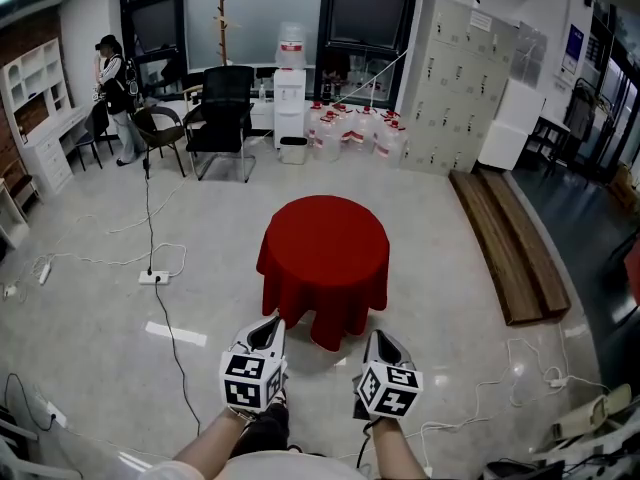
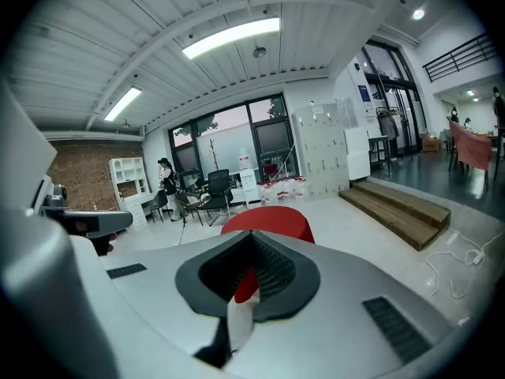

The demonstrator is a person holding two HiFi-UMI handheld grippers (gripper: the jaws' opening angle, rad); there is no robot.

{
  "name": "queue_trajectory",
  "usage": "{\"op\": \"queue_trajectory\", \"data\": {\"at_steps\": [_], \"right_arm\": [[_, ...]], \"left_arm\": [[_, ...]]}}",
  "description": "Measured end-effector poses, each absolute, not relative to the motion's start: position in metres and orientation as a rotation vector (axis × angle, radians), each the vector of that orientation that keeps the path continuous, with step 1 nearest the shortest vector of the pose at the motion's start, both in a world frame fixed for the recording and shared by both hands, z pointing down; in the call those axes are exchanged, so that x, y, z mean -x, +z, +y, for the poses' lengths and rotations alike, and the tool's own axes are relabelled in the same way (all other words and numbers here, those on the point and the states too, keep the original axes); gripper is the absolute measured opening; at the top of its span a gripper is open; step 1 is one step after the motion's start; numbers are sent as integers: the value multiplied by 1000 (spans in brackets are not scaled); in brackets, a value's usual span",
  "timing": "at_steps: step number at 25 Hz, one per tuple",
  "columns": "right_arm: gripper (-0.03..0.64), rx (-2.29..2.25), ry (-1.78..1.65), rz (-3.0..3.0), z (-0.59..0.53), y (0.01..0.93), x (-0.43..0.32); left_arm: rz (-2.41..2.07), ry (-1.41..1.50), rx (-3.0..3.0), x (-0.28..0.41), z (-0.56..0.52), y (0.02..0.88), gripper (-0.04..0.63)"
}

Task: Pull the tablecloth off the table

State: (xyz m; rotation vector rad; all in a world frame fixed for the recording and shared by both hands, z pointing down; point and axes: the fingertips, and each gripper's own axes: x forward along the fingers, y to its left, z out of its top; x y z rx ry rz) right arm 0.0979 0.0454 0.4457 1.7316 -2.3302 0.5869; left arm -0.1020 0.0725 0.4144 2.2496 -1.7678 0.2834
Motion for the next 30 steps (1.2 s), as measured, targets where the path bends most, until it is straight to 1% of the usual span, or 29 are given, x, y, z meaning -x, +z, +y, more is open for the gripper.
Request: {"op": "queue_trajectory", "data": {"at_steps": [9,14,20,30], "right_arm": [[25,-1765,533,-2336,11,431,-90],[25,-1794,512,-2319,-16,427,-88],[25,-1806,515,-2301,-50,433,-72],[25,-1840,516,-2259,-122,427,-53]], "left_arm": [[-1798,244,-2268,122,34,403,17],[-1801,176,-2256,134,1,400,17],[-1819,165,-2242,163,-43,403,17],[-1769,158,-2243,184,-121,406,17]]}}
